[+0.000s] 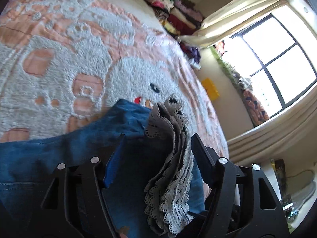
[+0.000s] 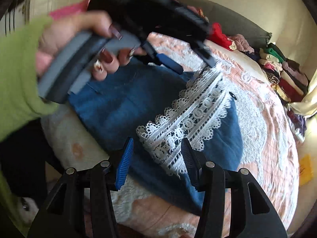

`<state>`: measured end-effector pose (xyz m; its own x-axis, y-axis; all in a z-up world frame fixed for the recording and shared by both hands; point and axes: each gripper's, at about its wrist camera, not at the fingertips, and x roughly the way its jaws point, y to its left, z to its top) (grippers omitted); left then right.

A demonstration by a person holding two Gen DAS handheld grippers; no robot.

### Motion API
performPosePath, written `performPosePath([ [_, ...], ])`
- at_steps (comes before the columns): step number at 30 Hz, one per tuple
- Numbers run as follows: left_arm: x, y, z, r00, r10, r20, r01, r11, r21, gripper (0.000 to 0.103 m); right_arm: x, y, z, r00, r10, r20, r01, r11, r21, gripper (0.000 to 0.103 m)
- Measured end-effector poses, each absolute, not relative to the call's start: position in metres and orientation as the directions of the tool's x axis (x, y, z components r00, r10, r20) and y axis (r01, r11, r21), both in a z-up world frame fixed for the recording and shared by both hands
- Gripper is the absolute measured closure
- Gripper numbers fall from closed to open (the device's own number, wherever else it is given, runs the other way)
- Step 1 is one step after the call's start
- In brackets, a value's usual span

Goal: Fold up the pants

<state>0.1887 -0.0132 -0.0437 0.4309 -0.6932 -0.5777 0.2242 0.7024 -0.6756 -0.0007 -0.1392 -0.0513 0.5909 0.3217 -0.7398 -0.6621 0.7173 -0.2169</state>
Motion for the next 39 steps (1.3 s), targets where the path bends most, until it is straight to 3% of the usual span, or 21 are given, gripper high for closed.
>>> performPosePath([
  [4,0.197,-0.031,-0.051,0.387,-0.697,-0.604,0.22,0.706,-0.674,0.043,0.012,-0.137,-0.072,0.597,0.26,-0.759,-0.635,0.731,-0.249,0.057],
  [5,0.2,-0.035,-0.052,0.376,-0.697,-0.61,0.22,0.707,-0.672,0.043,0.015,-0.141,-0.073,0.587,0.28,-0.76,-0.635,0.742,-0.217,0.061],
  [7,0.205,-0.042,-0.055,0.37,-0.692,-0.619,0.213,0.712,-0.669,0.045,0.019,-0.148,-0.072,0.568,0.318,-0.759,-0.633,0.758,-0.157,0.079],
  [8,0.207,-0.046,-0.056,0.366,-0.689,-0.625,0.213,0.716,-0.665,0.047,0.021,-0.152,-0.07,0.561,0.337,-0.756,-0.634,0.762,-0.131,0.082],
  [9,0.209,-0.05,-0.056,0.364,-0.686,-0.63,0.214,0.72,-0.661,0.063,0.022,-0.156,-0.067,0.552,0.356,-0.754,-0.635,0.765,-0.103,0.084],
  [10,0.211,-0.054,-0.057,0.354,-0.694,-0.627,0.219,0.713,-0.666,0.089,0.025,-0.16,-0.064,0.54,0.38,-0.751,-0.636,0.768,-0.068,0.088],
  [11,0.212,-0.057,-0.056,0.351,-0.695,-0.628,0.221,0.713,-0.666,0.095,0.027,-0.167,-0.06,0.528,0.41,-0.743,-0.637,0.77,-0.028,0.088],
  [17,0.197,-0.039,-0.031,0.407,-0.731,-0.548,0.277,0.67,-0.688,0.095,0.024,-0.195,-0.025,0.458,0.622,-0.634,-0.683,0.704,0.197,0.088],
  [20,0.186,-0.022,-0.026,0.437,-0.727,-0.53,0.282,0.67,-0.687,0.095,0.023,-0.182,-0.024,0.434,0.635,-0.64,-0.725,0.668,0.171,0.088],
  [29,0.183,0.014,-0.063,0.45,-0.668,-0.593,0.184,0.719,-0.67,0.094,0.034,-0.132,-0.055,0.372,0.565,-0.737,-0.776,0.624,0.087,0.088],
  [35,0.188,0.019,-0.068,0.471,-0.676,-0.567,0.191,0.705,-0.683,0.093,0.031,-0.127,-0.058,0.352,0.586,-0.729,-0.77,0.624,0.13,0.077],
  [39,0.191,0.022,-0.072,0.473,-0.658,-0.585,0.178,0.722,-0.668,0.091,0.022,-0.149,-0.046,0.337,0.65,-0.681,-0.758,0.616,0.214,0.06],
])
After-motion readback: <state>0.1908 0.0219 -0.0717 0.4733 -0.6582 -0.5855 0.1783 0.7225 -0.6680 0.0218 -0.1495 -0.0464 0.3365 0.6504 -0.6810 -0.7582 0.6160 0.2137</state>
